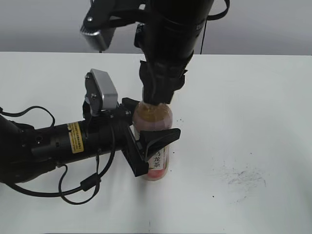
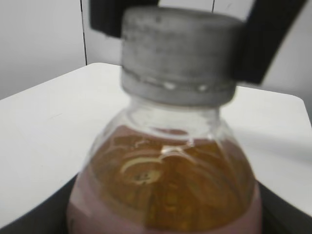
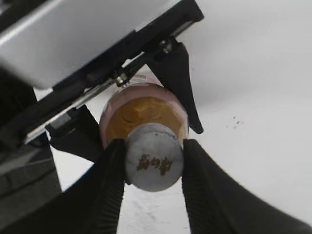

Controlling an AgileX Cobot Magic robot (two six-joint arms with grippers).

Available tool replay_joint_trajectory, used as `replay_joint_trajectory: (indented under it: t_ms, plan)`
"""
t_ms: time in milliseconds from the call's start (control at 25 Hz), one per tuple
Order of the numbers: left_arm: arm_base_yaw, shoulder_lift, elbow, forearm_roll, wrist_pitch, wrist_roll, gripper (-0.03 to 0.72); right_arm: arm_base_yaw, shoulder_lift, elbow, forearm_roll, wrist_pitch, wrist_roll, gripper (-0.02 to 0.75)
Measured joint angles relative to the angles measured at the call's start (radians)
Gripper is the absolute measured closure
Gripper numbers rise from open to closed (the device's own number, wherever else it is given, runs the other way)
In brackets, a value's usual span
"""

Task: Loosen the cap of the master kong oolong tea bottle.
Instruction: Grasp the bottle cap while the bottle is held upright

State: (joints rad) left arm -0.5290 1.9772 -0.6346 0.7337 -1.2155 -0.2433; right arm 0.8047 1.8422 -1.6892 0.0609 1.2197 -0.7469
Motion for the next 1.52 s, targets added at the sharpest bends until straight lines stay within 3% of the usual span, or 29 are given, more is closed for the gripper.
replay_joint_trajectory:
  t_ms: [480, 640, 760, 880, 1040, 1280, 1520]
  plan:
    - [0.0, 0.0, 0.0, 0.006, -0.001, 0.008, 0.243, 0.0, 0.0, 0.0, -0.001, 0.002, -1.133, 0.468]
    - [0.0, 0.0, 0.0, 0.006, -0.001, 0.008, 0.243, 0.0, 0.0, -0.001, -0.001, -0.001, -1.413, 0.467]
    - [0.0, 0.0, 0.0, 0.006, -0.001, 0.008, 0.243, 0.0, 0.0, -0.001, 0.0, -0.004, -1.475, 0.467]
    - [0.0, 0.0, 0.0, 0.005, -0.001, 0.008, 0.243, 0.0, 0.0, -0.001, -0.006, -0.004, -1.404, 0.467]
    - [0.0, 0.0, 0.0, 0.006, -0.001, 0.007, 0.243, 0.0, 0.0, -0.001, -0.009, -0.004, -1.108, 0.415]
    - [0.0, 0.0, 0.0, 0.006, -0.001, 0.006, 0.243, 0.0, 0.0, 0.0, -0.007, -0.003, -0.57, 0.161]
    - [0.0, 0.0, 0.0, 0.006, -0.001, 0.005, 0.243, 0.0, 0.0, 0.001, 0.007, -0.003, 0.063, 0.23]
